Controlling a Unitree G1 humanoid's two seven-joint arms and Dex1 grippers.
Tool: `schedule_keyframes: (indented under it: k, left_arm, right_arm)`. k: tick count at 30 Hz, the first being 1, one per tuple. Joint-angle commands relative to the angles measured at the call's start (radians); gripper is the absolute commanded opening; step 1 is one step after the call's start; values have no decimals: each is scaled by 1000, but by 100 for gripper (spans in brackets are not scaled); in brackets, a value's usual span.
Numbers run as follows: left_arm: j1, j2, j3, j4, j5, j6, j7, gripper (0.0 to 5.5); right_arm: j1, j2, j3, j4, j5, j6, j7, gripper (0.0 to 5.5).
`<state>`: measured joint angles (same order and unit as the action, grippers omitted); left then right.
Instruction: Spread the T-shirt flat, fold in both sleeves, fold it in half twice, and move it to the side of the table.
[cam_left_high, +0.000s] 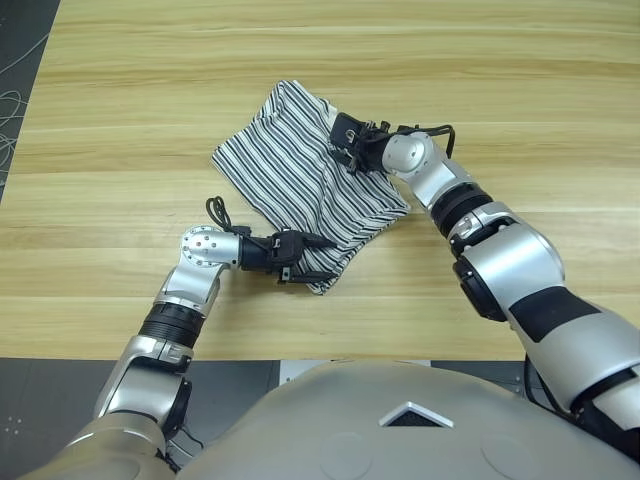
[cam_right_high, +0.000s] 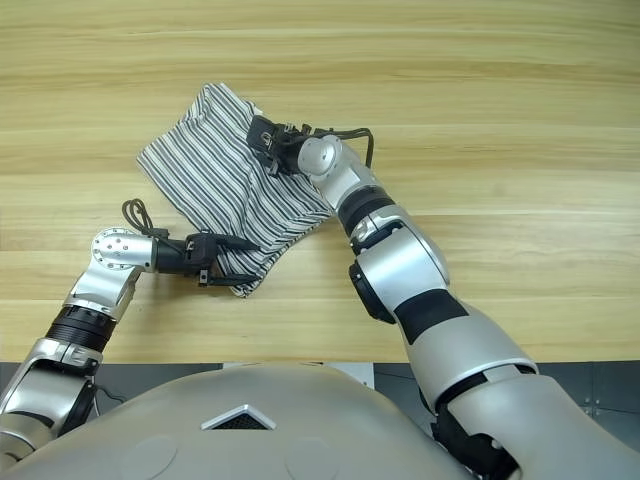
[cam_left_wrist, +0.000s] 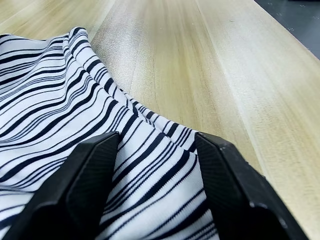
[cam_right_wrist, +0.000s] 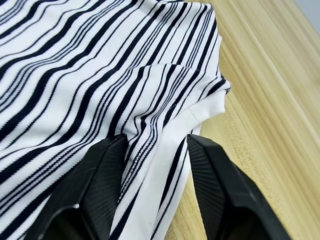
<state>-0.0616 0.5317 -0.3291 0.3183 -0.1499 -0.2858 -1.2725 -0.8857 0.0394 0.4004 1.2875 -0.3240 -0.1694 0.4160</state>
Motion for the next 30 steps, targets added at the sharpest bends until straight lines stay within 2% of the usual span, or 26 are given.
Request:
schedule_keyframes:
  k: [1,7,13,22,30]
  left_arm:
    - [12,33,-6,6,20,11,-14,281]
    - [49,50,-4,-93,-28,53,-31,281]
    - [118,63,-12,-150,-40,75,-31,281]
    - [135,79,-6,-140,-44,84,-36,281]
    - [154,106,-11,-74,-31,78,-40,281]
  right_arm:
    - [22,-17,-10,31,-16,25,30,222]
    - [29,-6,-53,17,19,17,107,222]
    - [23,11,-177,-15,153,63,295,222]
    - [14,-45,-325,-84,289,89,374,222]
    - [-16,-102,-415,-122,362,98,367,222]
